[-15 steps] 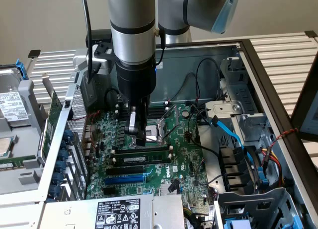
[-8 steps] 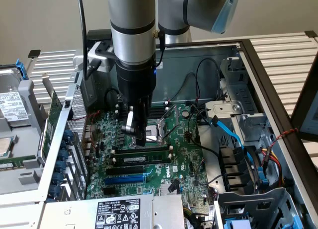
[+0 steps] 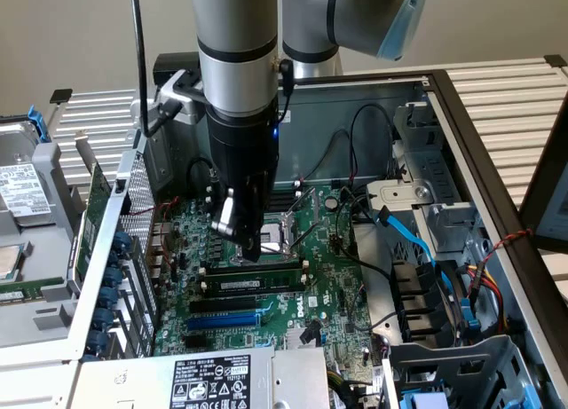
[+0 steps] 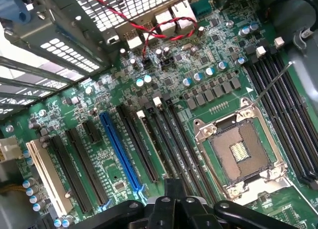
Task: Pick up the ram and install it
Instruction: 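Press down the ram until it locks into place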
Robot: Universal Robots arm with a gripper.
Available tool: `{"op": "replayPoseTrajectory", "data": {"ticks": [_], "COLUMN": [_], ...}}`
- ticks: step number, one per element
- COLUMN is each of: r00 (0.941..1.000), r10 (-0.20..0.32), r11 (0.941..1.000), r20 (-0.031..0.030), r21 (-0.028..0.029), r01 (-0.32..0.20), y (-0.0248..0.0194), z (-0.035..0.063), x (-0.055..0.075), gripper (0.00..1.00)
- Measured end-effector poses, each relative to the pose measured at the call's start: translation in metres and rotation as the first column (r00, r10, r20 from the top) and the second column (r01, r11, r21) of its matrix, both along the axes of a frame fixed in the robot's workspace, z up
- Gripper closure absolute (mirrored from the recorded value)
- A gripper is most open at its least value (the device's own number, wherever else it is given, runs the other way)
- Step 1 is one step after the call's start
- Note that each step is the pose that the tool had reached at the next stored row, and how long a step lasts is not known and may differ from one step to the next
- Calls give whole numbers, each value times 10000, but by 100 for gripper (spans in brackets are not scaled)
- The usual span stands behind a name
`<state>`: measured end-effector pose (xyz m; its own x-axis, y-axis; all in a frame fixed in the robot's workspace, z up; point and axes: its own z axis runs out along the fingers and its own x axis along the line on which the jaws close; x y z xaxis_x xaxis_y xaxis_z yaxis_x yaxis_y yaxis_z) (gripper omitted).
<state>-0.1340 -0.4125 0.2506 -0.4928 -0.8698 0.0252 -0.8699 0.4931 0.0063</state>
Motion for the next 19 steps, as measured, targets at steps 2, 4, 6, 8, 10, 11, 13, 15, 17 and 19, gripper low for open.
{"op": "replayPoseTrajectory", "data": {"ticks": [2, 4, 6, 8, 10, 11, 13, 15, 17, 19], "r00": [9995, 9981, 9957, 9923, 9881, 9856, 9799, 9733, 9659, 9574], "r10": [-320, -624, -931, -1238, -1539, -1693, -1996, -2296, -2590, -2886], "r11": [9995, 9981, 9957, 9923, 9881, 9856, 9799, 9733, 9659, 9574], "r20": [0, 0, 0, 0, 0, 0, 0, 0, 0, 0], "r21": [0, 0, 1, 1, 1, 1, 2, 2, 2, 3], "r01": [320, 624, 931, 1238, 1539, 1693, 1996, 2296, 2590, 2886], "y": [0, 0, 0, 0, 0, 0, 0, 0, 0, 0], "z": [-1, -2, -4, -5, -6, -7, -8, -9, -10, -11], "x": [0, 0, 0, 0, 0, 0, 0, 0, 0, 0], "gripper": [89, 89, 89, 89, 89, 89, 89, 89, 89, 89]}}
